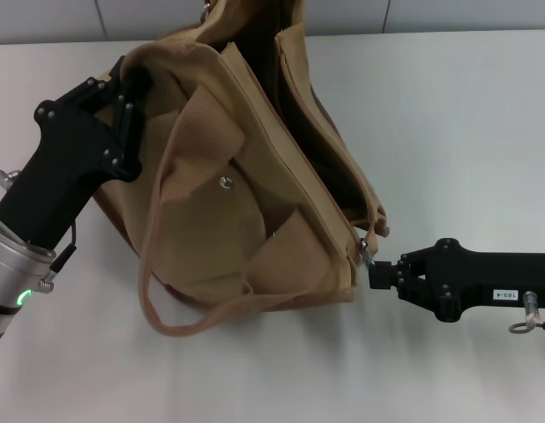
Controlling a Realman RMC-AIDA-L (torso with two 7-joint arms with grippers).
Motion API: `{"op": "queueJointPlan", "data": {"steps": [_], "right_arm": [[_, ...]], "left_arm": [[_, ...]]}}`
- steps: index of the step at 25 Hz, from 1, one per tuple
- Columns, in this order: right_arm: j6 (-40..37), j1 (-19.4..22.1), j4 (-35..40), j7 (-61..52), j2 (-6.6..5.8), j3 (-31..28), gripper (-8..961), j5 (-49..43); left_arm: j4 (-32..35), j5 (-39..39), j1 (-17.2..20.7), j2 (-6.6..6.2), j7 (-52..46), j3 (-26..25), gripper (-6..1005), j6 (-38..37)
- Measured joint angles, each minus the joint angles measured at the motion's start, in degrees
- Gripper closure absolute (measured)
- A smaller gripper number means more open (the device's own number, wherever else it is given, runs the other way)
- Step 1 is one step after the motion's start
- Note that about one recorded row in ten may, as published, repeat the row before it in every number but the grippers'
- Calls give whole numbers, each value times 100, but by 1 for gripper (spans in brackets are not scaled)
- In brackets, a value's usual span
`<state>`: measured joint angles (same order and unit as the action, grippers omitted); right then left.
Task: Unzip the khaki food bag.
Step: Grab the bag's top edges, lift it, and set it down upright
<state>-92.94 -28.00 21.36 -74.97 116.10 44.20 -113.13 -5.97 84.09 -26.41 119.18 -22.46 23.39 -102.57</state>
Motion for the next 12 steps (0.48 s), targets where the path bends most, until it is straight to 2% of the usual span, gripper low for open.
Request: {"op": "queueJointPlan", "data": {"steps": [6, 12], "right_arm": [[-22, 68, 34, -24, 0, -62, 803, 25], [-197, 372, 201, 351, 29, -950, 789, 50]], "left_arm": [[3, 0, -2, 0, -3, -5, 903, 31], [11, 1, 4, 0, -4, -54, 901, 78]]}}
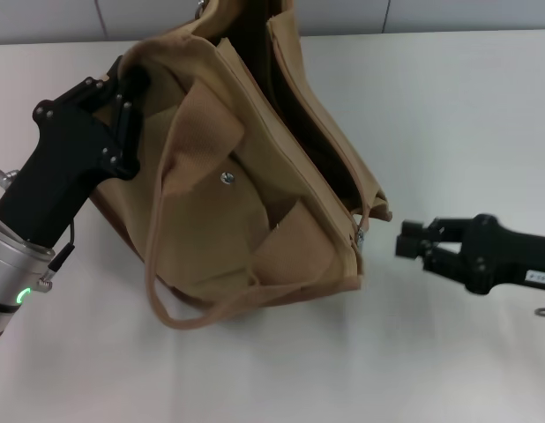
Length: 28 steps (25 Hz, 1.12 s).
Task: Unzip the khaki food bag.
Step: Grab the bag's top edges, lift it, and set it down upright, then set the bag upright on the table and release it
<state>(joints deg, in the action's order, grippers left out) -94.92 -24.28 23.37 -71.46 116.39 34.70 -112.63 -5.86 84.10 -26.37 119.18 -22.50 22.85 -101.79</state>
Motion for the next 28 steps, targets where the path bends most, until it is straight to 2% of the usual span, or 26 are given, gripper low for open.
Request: {"op": "queueJointPlan", "data": {"steps": [5, 10, 12, 15, 21, 28], "right_arm": [[141, 173, -110, 779, 93, -696, 778, 5], [565, 167, -412, 1636, 281, -936, 570, 35], [796, 49, -844, 2170, 286, -942, 506, 84], [918, -43, -1047, 2421, 287, -943, 411, 106], [1007, -166, -1477, 3025, 297, -947, 504, 508], [1163, -215, -1584, 3154, 310, -948, 643, 659]], "left_arm": [[6, 1, -1, 0, 0, -9, 899, 44], [-2, 1, -49, 0, 0, -16, 898, 103], [-9, 1, -60, 0, 0, -21, 897, 110], [-11, 1, -61, 0, 0, -28, 896, 113], [-12, 1, -63, 0, 0, -28, 894, 116], [-12, 1, -70, 0, 0, -26, 892, 125]]}}
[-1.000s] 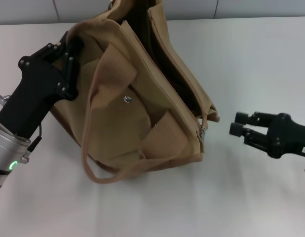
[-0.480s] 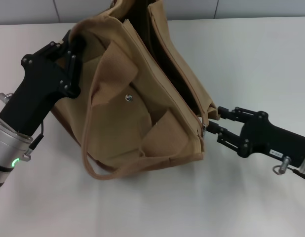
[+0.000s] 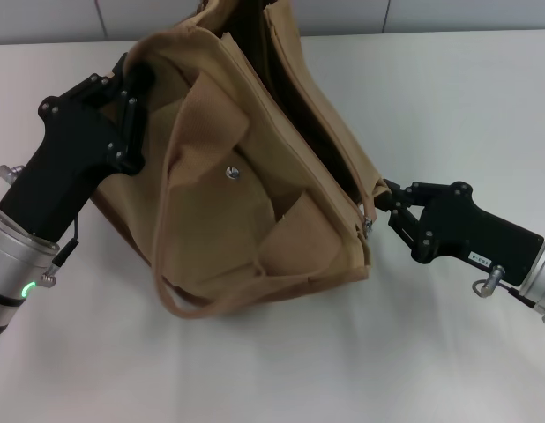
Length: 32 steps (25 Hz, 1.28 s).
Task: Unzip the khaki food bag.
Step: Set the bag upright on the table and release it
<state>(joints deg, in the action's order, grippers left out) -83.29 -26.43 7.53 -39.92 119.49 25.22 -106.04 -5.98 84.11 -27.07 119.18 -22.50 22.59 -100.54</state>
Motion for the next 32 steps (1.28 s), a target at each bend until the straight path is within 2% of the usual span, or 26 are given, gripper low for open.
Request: {"op": "queueJointPlan", "data": {"steps": [6, 14, 18, 22, 28, 32], "right_arm": [[-18, -12, -22, -39, 3, 0, 873, 69], [-903, -25, 277, -969, -33, -1, 890, 902], [-973, -139, 387, -1225, -28, 0, 889, 1263], [-810, -297, 433, -1525, -33, 0, 889, 1399], [-151, -535, 516, -1828, -29, -33, 885, 1637], [53, -666, 479, -1827, -23, 3, 881, 1647]], "left_arm": [[0, 0, 0, 0, 0, 0, 890, 5], [0, 39, 126, -2, 0, 59, 887, 167], [-31, 51, 250, 0, 0, 187, 886, 302], [-129, 49, 368, -1, 13, 490, 884, 313], [-103, 47, 409, 0, 213, 1512, 882, 387], [-114, 54, 420, 0, 219, 1641, 881, 452]]}}
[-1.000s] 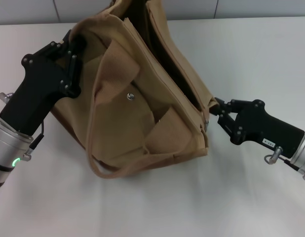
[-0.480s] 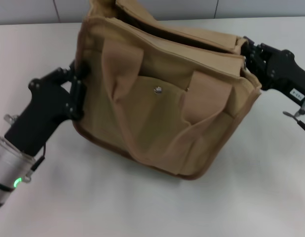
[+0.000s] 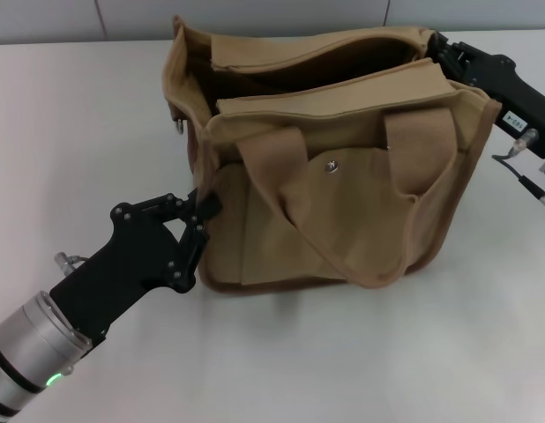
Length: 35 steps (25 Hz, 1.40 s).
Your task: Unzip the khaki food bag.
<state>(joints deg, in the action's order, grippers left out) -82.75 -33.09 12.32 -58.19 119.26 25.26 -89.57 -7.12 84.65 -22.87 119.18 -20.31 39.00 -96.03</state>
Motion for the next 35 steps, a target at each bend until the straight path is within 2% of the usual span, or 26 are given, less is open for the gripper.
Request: {"op": "queueJointPlan", "data": {"steps": [6, 10, 14, 17, 20, 23, 25, 27, 30, 32, 35], "right_arm": [[-49, 58, 7, -125, 0, 10, 876, -36], [-336, 227, 93, -168, -7, 23, 872, -39], [-1322, 540, 586, -673, -63, 140, 722, -69], [-2173, 867, 1078, -915, -67, 131, 593, -49], [-3098, 1034, 1547, -968, -152, 220, 457, -246], [-3591, 1056, 1669, -971, -247, 232, 255, -690], [-3756, 1068, 1697, -940, -265, 215, 250, -909], [-3780, 1099, 1697, -878, -251, 218, 245, -1024], [-3867, 1127, 1743, -746, -234, 294, 237, -1255], [-4008, 1109, 1854, -690, -236, 335, 232, -1649], [-4028, 996, 1956, -684, -257, 431, 227, -2371]], "left_arm": [[51, -19, 88, -22, -325, -130, 879, 83], [349, -13, 258, -46, -582, -195, 799, -247], [1230, -35, 657, -75, -1411, -286, 718, -1305], [1979, -54, 838, -154, -2142, -467, 658, -1620], [2481, -34, 898, -425, -2824, -476, 516, -1734], [2583, 33, 865, -734, -3189, -256, 377, -1843], [2693, 68, 835, -901, -3383, 91, 288, -1856], [2794, 81, 821, -1000, -3472, 392, 199, -1859], [2958, 85, 817, -1134, -3554, 816, 169, -1860], [3123, 86, 813, -1236, -3706, 1198, 150, -1875], [3302, 86, 784, -1324, -3940, 1713, 140, -1889]]}}
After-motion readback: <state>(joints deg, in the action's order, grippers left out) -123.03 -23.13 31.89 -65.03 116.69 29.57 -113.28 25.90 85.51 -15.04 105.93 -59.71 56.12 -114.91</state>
